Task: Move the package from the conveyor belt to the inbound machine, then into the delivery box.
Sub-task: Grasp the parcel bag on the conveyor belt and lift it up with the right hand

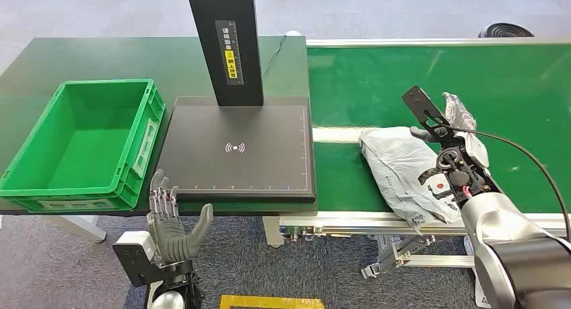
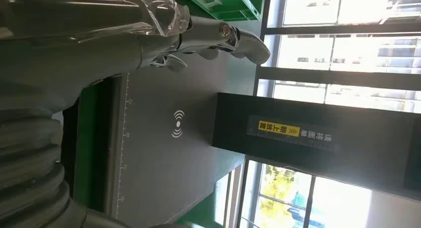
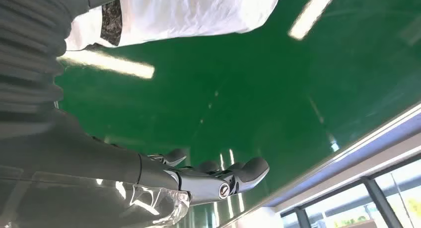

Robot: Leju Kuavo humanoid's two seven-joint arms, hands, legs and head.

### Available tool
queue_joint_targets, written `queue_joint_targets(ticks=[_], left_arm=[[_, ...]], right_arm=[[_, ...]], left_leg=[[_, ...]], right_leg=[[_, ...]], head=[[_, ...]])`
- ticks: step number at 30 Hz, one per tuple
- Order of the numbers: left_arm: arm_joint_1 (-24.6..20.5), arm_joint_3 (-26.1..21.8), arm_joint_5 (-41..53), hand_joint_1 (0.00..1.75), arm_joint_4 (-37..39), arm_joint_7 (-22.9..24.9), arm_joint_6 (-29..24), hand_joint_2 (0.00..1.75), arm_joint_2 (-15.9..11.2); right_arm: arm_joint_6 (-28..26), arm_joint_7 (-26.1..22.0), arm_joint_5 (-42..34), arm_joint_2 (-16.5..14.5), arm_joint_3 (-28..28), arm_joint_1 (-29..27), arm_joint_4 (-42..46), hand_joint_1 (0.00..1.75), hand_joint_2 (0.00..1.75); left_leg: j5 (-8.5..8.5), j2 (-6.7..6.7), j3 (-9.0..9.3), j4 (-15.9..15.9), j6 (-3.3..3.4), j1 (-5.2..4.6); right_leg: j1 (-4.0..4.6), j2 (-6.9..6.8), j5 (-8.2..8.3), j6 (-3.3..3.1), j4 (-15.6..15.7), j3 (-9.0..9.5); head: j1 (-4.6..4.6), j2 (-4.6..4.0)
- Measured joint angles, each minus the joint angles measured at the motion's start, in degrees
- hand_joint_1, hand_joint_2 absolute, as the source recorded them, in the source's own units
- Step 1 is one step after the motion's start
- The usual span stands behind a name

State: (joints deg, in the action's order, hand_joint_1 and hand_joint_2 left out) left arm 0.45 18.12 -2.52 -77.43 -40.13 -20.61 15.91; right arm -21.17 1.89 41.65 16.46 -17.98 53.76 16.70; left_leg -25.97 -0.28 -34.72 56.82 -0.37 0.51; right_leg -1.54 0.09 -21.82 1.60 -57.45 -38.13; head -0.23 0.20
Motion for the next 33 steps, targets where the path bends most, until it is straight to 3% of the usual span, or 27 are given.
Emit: queue_joint_targets(ticks=[12,23,33], left_arm=[[0.2,0.7,0.1,0.00,-0.2,0.0,0.3,1.75,-0.3],[0.2,0.9,0.2,0.00,-0.2,0.0,0.4,1.75,-0.4],[0.1,1.0,0.2,0.00,0.0,0.0,0.4,1.75,-0.4]], right_arm=[[-3.5,-2.2,-2.3,1.8,5.6,-5.4,0.0,0.00,1.75],[-3.4,-2.4,-2.2,1.7,6.9,-6.8,0.0,0.00,1.75],[-2.1,-2.3,-1.2,-0.7,6.9,-9.2,0.0,0.00,1.75]], left_leg=[[-0.05,-0.02,-0.08,0.0,0.05,0.00],[-0.04,-0.01,-0.07,0.0,0.04,0.00],[-0.04,-0.01,-0.07,0.0,0.04,0.01]], right_leg=[[0.00,-0.04,-0.02,0.03,0.0,0.00],[0.00,-0.03,-0.02,0.03,0.0,0.00],[0.01,-0.03,-0.03,0.03,0.0,-0.01]], head=[[-0.01,0.00],[-0.01,0.00],[0.00,0.00]])
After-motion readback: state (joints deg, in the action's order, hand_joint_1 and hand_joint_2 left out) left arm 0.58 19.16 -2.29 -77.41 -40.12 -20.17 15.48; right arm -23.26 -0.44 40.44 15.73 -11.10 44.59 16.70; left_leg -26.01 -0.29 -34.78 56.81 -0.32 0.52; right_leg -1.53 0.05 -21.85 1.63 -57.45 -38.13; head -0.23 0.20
